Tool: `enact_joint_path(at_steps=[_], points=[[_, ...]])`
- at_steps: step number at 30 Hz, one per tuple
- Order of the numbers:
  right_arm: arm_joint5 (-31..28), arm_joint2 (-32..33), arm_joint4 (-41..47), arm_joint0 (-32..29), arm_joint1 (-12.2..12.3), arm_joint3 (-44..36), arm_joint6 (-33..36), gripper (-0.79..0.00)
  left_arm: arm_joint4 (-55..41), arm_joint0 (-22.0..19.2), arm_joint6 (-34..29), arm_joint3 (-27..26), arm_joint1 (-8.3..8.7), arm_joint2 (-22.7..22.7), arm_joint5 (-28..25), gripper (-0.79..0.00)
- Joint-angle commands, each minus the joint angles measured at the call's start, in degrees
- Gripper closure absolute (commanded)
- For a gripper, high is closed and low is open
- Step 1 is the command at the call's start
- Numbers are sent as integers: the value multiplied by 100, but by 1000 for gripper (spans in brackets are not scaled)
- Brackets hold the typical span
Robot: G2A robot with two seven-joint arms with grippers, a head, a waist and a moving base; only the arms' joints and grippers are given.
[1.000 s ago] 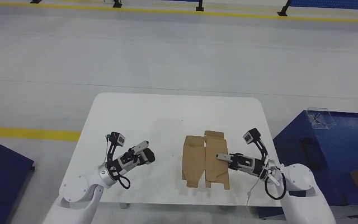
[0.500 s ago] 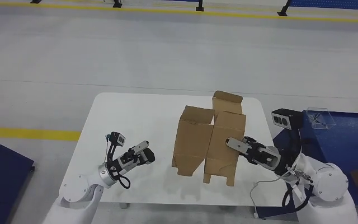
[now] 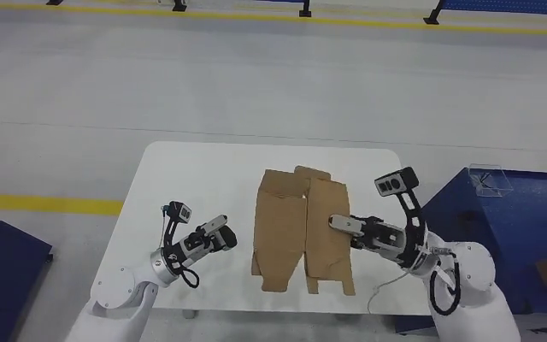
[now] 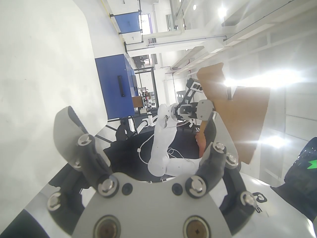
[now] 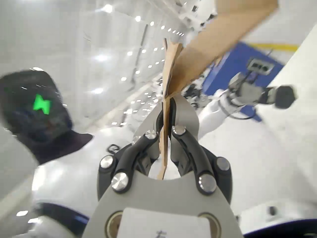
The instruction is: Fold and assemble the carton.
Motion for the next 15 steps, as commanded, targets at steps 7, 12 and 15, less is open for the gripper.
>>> enact_joint_path(at_steps=[7, 12, 15], points=[[3343, -970, 3763, 596, -136, 1338, -60, 0, 0, 0, 0, 0, 0, 0, 0, -785], [4906, -1617, 5739, 765, -248, 1852, -892, 0, 0, 0, 0, 0, 0, 0, 0, -785], [5647, -2243, 7325, 746, -337, 2120, -1632, 0, 0, 0, 0, 0, 0, 0, 0, -785]])
